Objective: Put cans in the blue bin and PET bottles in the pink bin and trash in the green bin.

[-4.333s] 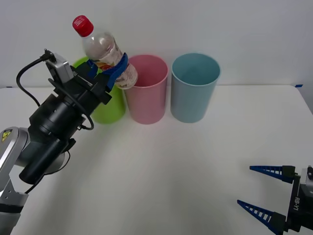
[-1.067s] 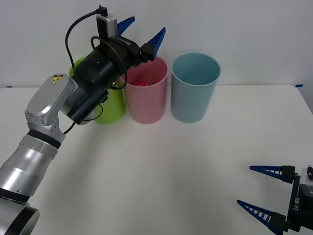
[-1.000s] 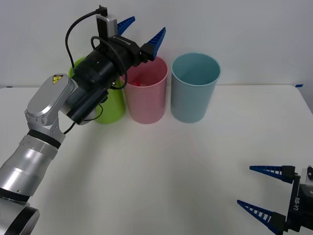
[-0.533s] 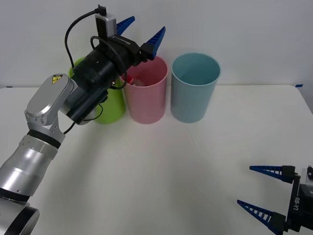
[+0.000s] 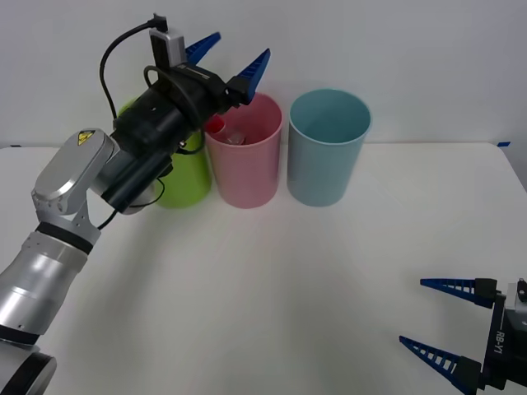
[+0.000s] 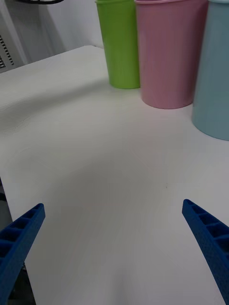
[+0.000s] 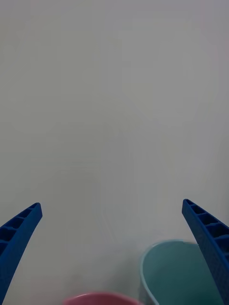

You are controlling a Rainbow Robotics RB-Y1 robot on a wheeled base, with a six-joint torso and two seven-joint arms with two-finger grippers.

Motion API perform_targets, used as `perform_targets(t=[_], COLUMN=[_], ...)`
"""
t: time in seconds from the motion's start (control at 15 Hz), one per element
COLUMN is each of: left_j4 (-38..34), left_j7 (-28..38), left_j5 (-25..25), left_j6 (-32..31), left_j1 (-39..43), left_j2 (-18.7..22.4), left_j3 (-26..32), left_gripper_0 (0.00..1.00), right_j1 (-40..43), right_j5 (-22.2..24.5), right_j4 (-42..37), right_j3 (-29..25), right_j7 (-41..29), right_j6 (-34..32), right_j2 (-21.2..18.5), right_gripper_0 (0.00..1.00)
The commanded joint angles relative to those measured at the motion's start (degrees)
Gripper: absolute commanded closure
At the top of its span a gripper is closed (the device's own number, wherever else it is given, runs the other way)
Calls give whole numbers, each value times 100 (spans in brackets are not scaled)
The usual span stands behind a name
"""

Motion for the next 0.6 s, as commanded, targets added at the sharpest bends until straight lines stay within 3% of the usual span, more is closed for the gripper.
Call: perform_targets(t=[0.07, 0.6], left_j4=[-210, -870], left_j7=[16, 7], left_j5=[120, 516], left_j6=[-23, -137], left_j1=[196, 846], left_j2=[138, 568], left_j3=[0, 9], left_gripper_0=[0, 0], right_j1=[0, 0], right_j5=[0, 0], right_j4=[0, 0], right_j3=[0, 0], right_j7=[0, 0], right_j6=[0, 0], right_j2=[0, 0], right_gripper_0=[0, 0])
